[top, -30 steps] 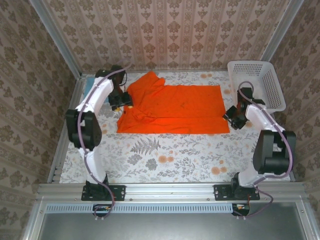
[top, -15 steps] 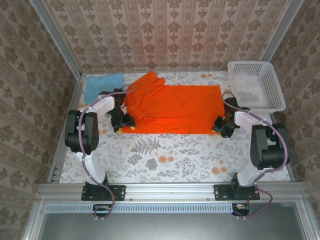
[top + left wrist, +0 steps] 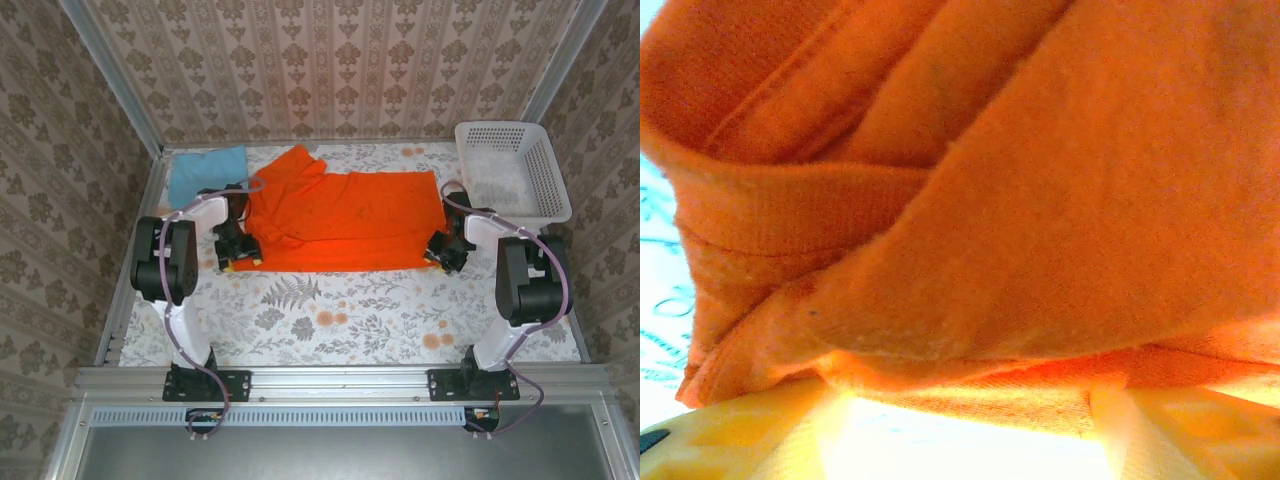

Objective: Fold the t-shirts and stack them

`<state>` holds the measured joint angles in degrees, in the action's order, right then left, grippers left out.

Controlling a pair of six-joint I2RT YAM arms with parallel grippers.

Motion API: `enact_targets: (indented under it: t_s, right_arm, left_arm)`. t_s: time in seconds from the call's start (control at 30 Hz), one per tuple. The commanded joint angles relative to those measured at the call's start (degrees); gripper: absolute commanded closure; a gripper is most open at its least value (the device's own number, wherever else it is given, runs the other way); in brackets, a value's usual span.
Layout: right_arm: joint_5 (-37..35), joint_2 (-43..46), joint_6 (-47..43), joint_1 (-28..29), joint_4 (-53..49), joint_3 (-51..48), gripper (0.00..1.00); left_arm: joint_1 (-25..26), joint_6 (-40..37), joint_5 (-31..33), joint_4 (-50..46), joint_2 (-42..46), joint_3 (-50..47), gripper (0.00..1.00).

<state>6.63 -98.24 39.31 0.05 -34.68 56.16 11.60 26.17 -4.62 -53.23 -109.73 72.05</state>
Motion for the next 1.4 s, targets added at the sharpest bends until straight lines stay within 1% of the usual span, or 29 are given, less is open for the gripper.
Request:
enact_targets:
  t_s: [0.0, 0.13, 0.23, 0.4, 0.43, 0.5, 0.63, 0.7, 0.8, 0.93, 1.03, 1.13, 1.23, 1.3, 1.37]
  right_arm:
    - [-5.0, -0.3, 1.3, -1.0, -5.5, -3.4, 0.67]
    - [-3.3, 1.1, 1.8, -1.1, -6.3, -5.9, 0.67]
    - [-2.7, 3.2, 2.6, -1.3, -6.3, -8.5, 0.70]
    - [-0.9, 6.7, 3.5, -1.9, -5.7, -11.6, 0.71]
    - [-0.4, 7.9, 3.2, -2.0, -5.2, -12.0, 0.70]
    - [-0.4, 10.9, 3.5, -2.0, -4.4, -12.7, 0.64]
    - [-1.8, 16.0, 4.3, -2.0, -4.3, -12.7, 0.58]
    - [-1.7, 16.4, 3.7, -2.1, -3.8, -12.1, 0.57]
    - [-2.2, 15.2, 2.9, -2.1, -3.2, -10.9, 0.56]
    - [-2.7, 13.5, 1.8, -2.2, -1.4, -9.5, 0.56]
    - [-3.3, 12.2, 1.2, -2.4, 0.0, -8.6, 0.55]
    - [-3.3, 10.2, 0.1, -2.3, 1.8, -7.6, 0.55]
    - [-3.3, 7.5, -0.9, -2.4, 2.3, -6.3, 0.57]
    - [-3.4, 6.1, -1.2, -2.4, 3.0, -6.2, 0.59]
    - [-3.6, 4.4, -1.5, -2.4, 2.4, -5.4, 0.64]
  left_arm:
    - [-1.9, 1.5, 6.2, -2.0, -0.8, -3.9, 0.36]
    - [-1.9, 2.1, 4.6, -1.9, 0.9, -6.6, 0.36]
    - [-1.9, 3.1, 3.6, -1.2, 2.9, -9.5, 0.36]
    - [-1.9, 5.6, 0.1, 0.4, 6.7, -14.5, 0.35]
    - [-1.9, 6.2, -0.5, 0.9, 7.8, -15.2, 0.33]
    - [-2.0, 6.9, -1.5, 1.0, 9.8, -15.4, 0.31]
    - [-2.1, 8.1, -1.5, -0.7, 13.5, -12.7, 0.26]
    - [-2.4, 8.5, -1.1, -1.2, 15.3, -11.0, 0.23]
    - [-3.5, 8.7, -0.9, -2.0, 17.2, -9.2, 0.21]
    - [-6.0, 9.4, -1.6, -1.3, 18.1, -10.8, 0.21]
    - [-8.7, 10.6, -5.7, 2.1, 18.0, -14.3, 0.25]
    - [-10.0, 11.4, -7.9, 5.3, 16.9, -16.8, 0.29]
    - [-10.5, 11.8, -8.5, 7.4, 15.6, -18.6, 0.33]
    - [-10.5, 11.7, -8.4, 8.3, 14.8, -19.1, 0.38]
    - [-10.7, 11.2, -7.2, 8.1, 13.7, -19.1, 0.44]
